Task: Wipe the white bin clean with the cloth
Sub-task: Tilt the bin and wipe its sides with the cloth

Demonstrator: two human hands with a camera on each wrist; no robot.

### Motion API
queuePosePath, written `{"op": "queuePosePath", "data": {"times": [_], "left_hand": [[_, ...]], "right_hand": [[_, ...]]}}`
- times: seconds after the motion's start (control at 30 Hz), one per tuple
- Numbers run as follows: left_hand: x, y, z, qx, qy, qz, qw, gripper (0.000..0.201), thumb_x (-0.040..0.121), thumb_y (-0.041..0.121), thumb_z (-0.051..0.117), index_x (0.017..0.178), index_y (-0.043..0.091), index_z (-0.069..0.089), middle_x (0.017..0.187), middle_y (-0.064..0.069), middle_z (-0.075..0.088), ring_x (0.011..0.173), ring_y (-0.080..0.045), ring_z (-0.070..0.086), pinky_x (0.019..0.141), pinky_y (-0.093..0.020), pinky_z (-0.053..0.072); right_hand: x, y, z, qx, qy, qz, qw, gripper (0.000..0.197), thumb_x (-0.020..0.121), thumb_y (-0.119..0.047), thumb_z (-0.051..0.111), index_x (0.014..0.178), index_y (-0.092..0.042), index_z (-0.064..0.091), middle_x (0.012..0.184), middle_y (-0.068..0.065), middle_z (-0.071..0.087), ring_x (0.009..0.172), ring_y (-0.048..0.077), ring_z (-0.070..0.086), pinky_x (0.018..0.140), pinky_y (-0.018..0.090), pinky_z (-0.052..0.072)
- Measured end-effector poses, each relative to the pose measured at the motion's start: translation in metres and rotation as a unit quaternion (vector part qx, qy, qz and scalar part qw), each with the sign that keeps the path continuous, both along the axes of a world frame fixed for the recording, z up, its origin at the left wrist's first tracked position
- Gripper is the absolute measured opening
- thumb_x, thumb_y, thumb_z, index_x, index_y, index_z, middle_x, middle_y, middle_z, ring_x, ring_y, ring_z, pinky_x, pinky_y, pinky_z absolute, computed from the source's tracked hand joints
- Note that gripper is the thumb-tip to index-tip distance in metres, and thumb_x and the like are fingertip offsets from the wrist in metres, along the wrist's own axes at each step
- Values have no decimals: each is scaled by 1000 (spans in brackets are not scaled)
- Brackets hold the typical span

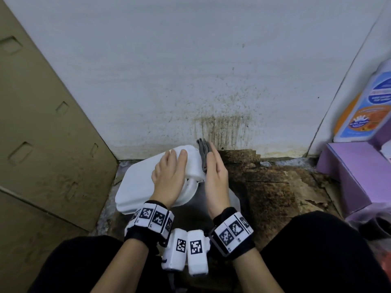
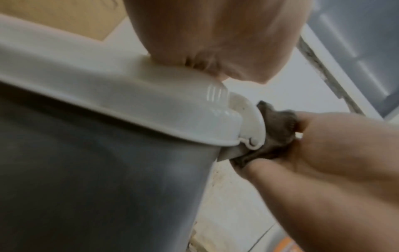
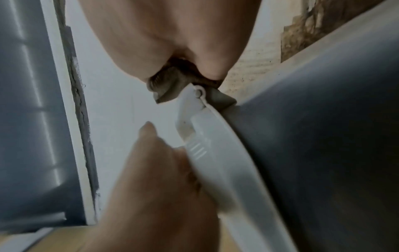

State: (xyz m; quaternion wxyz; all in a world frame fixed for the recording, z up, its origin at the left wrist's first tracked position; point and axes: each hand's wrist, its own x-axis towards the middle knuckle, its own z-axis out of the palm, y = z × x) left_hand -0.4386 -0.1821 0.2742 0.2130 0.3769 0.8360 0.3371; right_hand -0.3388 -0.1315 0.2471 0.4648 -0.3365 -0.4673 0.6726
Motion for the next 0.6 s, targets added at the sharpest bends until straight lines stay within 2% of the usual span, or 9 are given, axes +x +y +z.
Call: {"op": "queuePosePath", "data": {"times": [0.07, 0.13, 0.2, 0.3, 0.37, 0.43, 0.5, 0.6], "left_hand": [[5, 2, 6, 19, -40, -3, 999, 55, 109, 46, 20, 158, 24, 28, 168, 3, 20, 154, -17, 14, 126, -39, 7], [4, 3, 9, 45, -101, 0, 994, 52, 110, 42, 21, 158, 23, 28, 167, 5, 22, 155, -14, 13, 126, -39, 7], [0, 1, 7, 52, -136, -16, 989, 52, 109, 44, 26, 158, 25, 27, 166, 10, 21, 155, -9, 10, 127, -38, 6], [-9, -3, 0, 50, -147, -38, 987, 59, 105, 54, 35, 159, 29, 26, 167, 15, 16, 154, -5, 7, 128, -40, 5], [-12, -5, -2, 56, -160, -49, 984, 62, 103, 56, 41, 158, 29, 30, 167, 17, 18, 154, -4, 12, 127, -39, 9], [-13, -9, -2, 76, -175, -58, 980, 60, 101, 54, 47, 155, 28, 37, 164, 17, 26, 150, -2, 23, 124, -31, 17], [-15, -14, -3, 91, -161, -58, 981, 54, 101, 50, 51, 150, 27, 45, 159, 14, 37, 145, -4, 34, 120, -27, 24], [-23, -21, -10, 87, -86, -48, 991, 47, 101, 43, 55, 144, 23, 51, 151, 10, 46, 140, -10, 41, 120, -35, 31]], "right_hand": [[6, 3, -3, 56, -67, 8, 996, 44, 105, -39, 41, 149, -32, 43, 153, -17, 39, 139, -5, 36, 119, 27, 30], [14, 7, -3, 94, -127, 25, 987, 45, 105, -37, 41, 150, -34, 40, 156, -15, 34, 142, -5, 30, 119, 24, 26], [22, 13, -2, 116, -152, 57, 980, 46, 105, -37, 42, 151, -34, 36, 157, -16, 31, 144, -5, 27, 119, 22, 24], [32, 19, 0, 141, -172, 99, 970, 49, 105, -35, 43, 153, -33, 33, 158, -18, 30, 142, -9, 25, 118, 18, 23], [38, 21, 1, 154, -190, 107, 964, 50, 105, -37, 43, 154, -34, 31, 157, -19, 30, 140, -11, 27, 116, 17, 24], [44, 23, -1, 155, -201, 106, 961, 50, 105, -39, 43, 153, -39, 30, 155, -21, 31, 134, -17, 30, 110, 12, 26], [52, 26, -4, 152, -209, 102, 961, 50, 104, -43, 43, 152, -43, 30, 153, -23, 32, 130, -20, 30, 108, 13, 27], [66, 33, -6, 143, -219, 101, 960, 50, 104, -45, 42, 153, -45, 28, 154, -25, 32, 135, -13, 31, 110, 19, 29]]}}
